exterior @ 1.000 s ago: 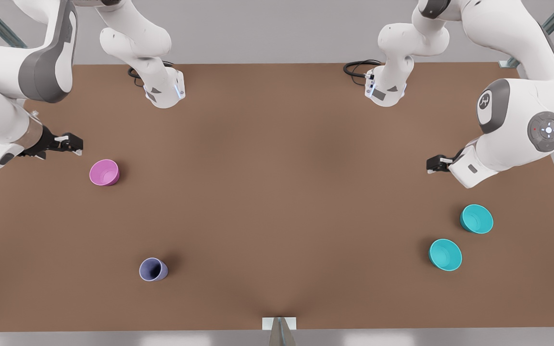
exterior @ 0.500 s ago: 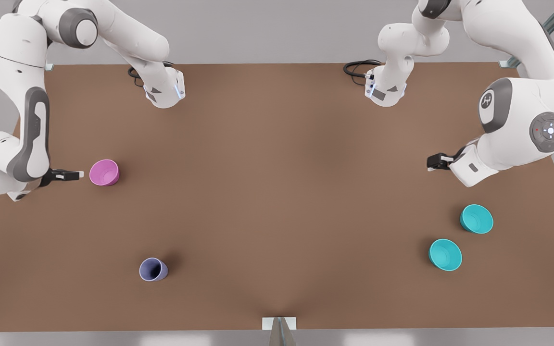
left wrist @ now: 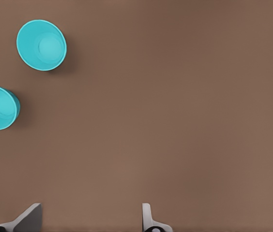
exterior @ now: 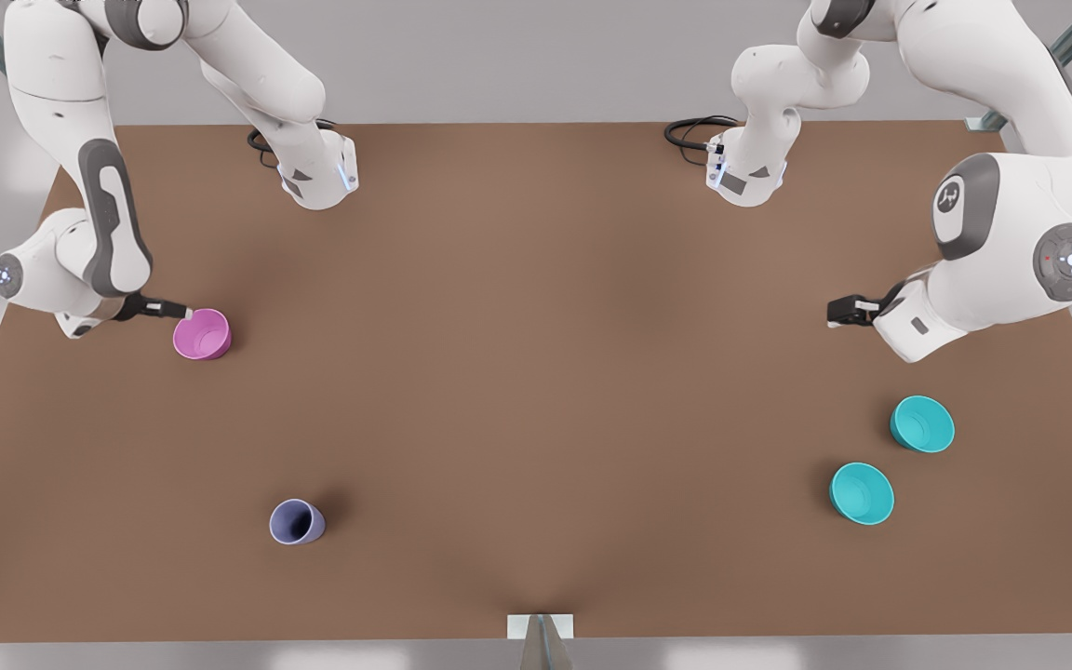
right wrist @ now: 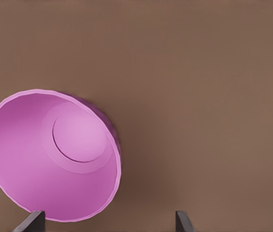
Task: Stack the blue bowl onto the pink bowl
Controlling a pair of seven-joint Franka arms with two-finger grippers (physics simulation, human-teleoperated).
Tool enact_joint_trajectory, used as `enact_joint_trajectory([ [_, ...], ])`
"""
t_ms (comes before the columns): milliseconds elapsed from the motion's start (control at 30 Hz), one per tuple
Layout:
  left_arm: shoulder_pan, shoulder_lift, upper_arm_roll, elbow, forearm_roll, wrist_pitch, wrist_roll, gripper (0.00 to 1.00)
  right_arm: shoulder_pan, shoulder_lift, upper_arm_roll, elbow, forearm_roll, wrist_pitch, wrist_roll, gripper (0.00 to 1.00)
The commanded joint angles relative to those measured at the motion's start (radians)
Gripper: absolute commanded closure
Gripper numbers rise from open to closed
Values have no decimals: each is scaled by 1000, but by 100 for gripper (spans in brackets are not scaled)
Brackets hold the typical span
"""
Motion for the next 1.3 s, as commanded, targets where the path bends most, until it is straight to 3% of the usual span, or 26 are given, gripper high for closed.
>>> enact_joint_trajectory([
  [0,0,-1,0,0,3,-4,-6,0,0,13,1,0,10,111,-95,0],
  [433,0,-3,0,-1,3,-10,5,0,-15,121,4,-4,63,97,-90,0],
  [500,0,-3,0,-1,3,-10,5,0,-14,121,4,-4,63,97,-90,33],
  [533,0,-3,0,-1,3,-12,5,0,-14,121,6,-4,63,97,-90,44],
  [667,0,-4,0,0,4,-15,3,0,-2,121,6,5,63,80,-90,75],
  [933,0,-18,-1,33,4,-58,3,0,3,76,75,80,107,-42,-89,79],
  [1000,-2,-15,0,46,3,-58,-3,0,5,76,223,132,213,-79,-80,79],
  [1033,-2,-18,-1,46,3,-58,-6,0,44,82,297,169,257,-92,8,79],
  [1100,-2,-18,-4,46,3,-59,-4,0,228,125,299,347,359,-236,244,79],
  [1167,-2,-18,-6,46,3,-59,-6,0,386,231,299,483,501,-225,426,79],
  [1267,-2,-18,-6,46,4,-87,-9,0,638,409,299,669,642,-26,770,79],
])
